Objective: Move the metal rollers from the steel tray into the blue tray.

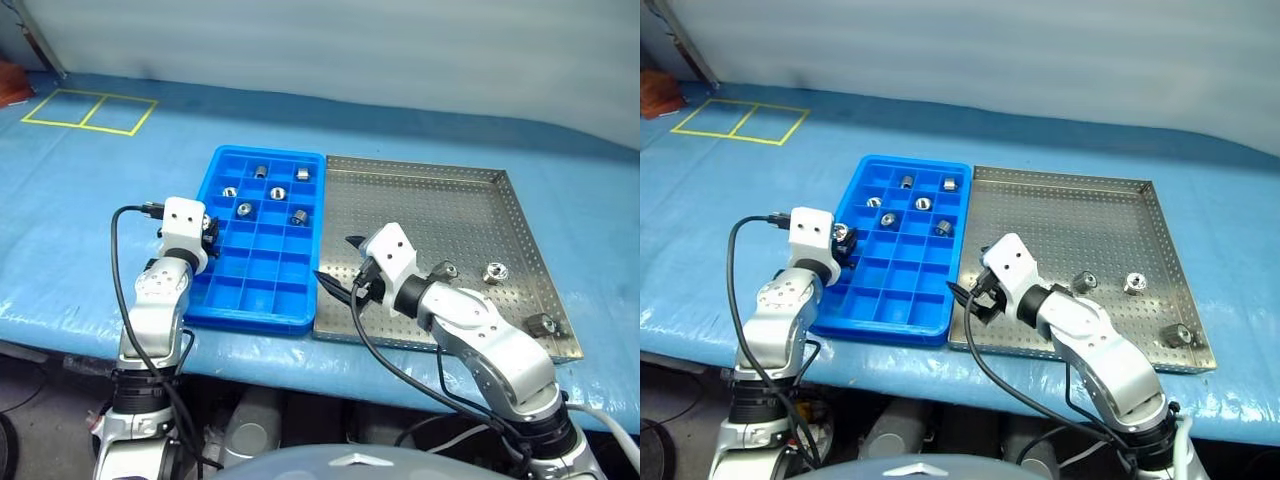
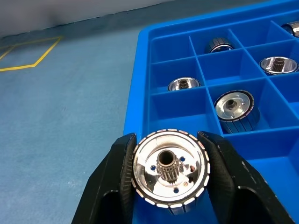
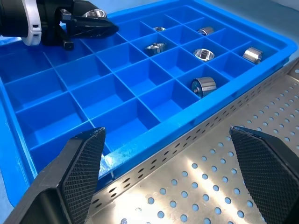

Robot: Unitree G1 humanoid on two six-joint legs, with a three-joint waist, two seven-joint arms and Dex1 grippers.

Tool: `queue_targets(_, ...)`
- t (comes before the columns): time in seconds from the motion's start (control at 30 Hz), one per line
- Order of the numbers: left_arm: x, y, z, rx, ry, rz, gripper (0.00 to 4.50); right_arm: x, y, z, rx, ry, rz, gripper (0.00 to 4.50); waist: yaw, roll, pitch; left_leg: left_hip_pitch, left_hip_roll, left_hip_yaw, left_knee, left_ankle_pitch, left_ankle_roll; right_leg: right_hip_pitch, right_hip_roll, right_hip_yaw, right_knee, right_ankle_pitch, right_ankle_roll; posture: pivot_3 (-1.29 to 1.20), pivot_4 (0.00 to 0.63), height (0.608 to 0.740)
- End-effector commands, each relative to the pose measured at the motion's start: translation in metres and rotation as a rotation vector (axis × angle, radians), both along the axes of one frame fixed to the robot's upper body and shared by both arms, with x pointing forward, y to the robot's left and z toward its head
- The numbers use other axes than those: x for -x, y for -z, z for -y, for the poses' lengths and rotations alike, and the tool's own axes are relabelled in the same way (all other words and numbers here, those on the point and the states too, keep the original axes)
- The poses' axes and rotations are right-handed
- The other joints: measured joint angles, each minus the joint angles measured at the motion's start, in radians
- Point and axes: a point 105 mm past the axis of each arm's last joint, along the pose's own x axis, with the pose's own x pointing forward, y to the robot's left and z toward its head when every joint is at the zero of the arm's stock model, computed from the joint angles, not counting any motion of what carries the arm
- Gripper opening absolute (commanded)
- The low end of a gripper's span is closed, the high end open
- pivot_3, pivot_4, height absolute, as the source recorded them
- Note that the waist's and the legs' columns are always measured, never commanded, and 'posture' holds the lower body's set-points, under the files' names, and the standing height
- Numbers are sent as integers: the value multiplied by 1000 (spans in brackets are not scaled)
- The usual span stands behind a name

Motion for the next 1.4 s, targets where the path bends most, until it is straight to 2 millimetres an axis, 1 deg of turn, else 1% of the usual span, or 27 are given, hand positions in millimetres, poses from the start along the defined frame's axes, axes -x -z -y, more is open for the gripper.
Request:
queue_targets(0.03, -6, 1, 7, -24, 40, 2, 3022, 1, -15, 3, -20, 23, 69, 4500, -2, 0, 0, 0, 0, 0, 0, 0, 0, 0, 0, 0, 0, 0, 0, 237, 150, 740)
queue_targets(0.1, -6, 1, 11, -22, 61, 0, 3640, 3, -15, 5, -21, 40, 71, 4500, -7, 0, 0, 0, 0, 0, 0, 0, 0, 0, 0, 0, 0, 0, 0, 222, 150, 740)
queue_targets(0.17, -6, -6, 15, -4, 80, 22, 4376, 4, -16, 9, -20, 60, 72, 4500, -11, 0, 0, 0, 0, 0, 0, 0, 0, 0, 0, 0, 0, 0, 0, 207, 150, 740)
queue_targets(0.2, -6, -13, 18, 5, 99, 47, 4467, 5, -16, 11, -20, 72, 74, 4500, -15, 0, 0, 0, 0, 0, 0, 0, 0, 0, 0, 0, 0, 0, 0, 207, 150, 740)
queue_targets(0.23, -5, -21, 24, 20, 131, 73, 4467, 6, -17, 14, -21, 85, 75, 4500, -17, 0, 0, 0, 1, 0, 0, 0, 0, 0, 0, 0, 0, 0, 0, 192, 150, 740)
queue_targets(0.37, -1, -50, 54, 97, 333, 139, 4467, 13, -16, 31, -13, 158, 70, 4500, -21, 0, 0, -1, 0, 0, 0, 0, 0, 0, -1, 0, 0, 0, -1, 174, 150, 740)
queue_targets(0.43, -2, -59, 73, 132, 441, 139, 4467, 18, -11, 47, 13, 226, 53, 4500, -24, 0, 0, -1, 0, 0, 0, 0, 0, 0, -2, -1, 0, 1, -3, 137, 150, 740)
queue_targets(0.5, -1, -60, 91, 146, 544, 117, 4467, 23, -8, 59, 27, 274, 42, 4500, -33, 0, 0, -1, -1, -1, 1, 0, 0, 0, -2, -1, -1, 0, -1, 121, 150, 740)
queue_targets(0.67, 3, -49, 135, 101, 787, 31, 4467, 36, -6, 76, 58, 352, 32, 4500, -78, 0, 0, 0, -1, 1, 1, 0, 0, 1, -1, 0, 0, -1, 0, 55, 150, 740)
queue_targets(0.8, 8, -37, 171, 87, 959, -43, 4467, 46, -5, 83, 65, 408, 22, 4500, -108, 0, 0, 0, -1, 0, 1, 0, 0, 0, 1, 0, 0, -1, 0, -20, 150, 740)
queue_targets(0.97, 15, -22, 201, 57, 1110, -114, 4467, 55, -1, 85, 46, 461, 10, 4500, -137, 0, 0, 1, -1, 1, 1, 0, 0, 0, 1, 2, 0, -1, 0, -80, 150, 740)
queue_targets(1.07, 22, -14, 214, 37, 1190, -157, 4467, 58, 1, 86, 40, 485, 9, 4500, -153, 0, -1, 1, 0, 1, 1, 0, 0, 0, 1, 2, 1, -1, 0, -110, 150, 740)
queue_targets(1.13, 26, -8, 218, 15, 1225, -177, 4467, 58, 2, 86, 38, 494, 12, 4500, -165, 0, -1, 1, 0, 2, 1, 0, 0, 0, 1, 3, 1, -1, 0, -118, 150, 740)
queue_targets(1.27, 32, 11, 221, -100, 1267, -234, 4467, 61, 2, 88, 29, 520, 21, 4500, -176, 1, -1, 1, 0, 2, 0, 0, 0, 0, 1, 3, 1, -1, 0, -139, 150, 740)
queue_targets(1.4, 40, 25, 222, -160, 1301, -278, 4467, 62, 2, 88, 25, 530, 24, 4500, -180, 1, -1, 1, 1, 3, 0, 0, 0, -1, 1, 4, 1, -1, 0, -137, 150, 740)
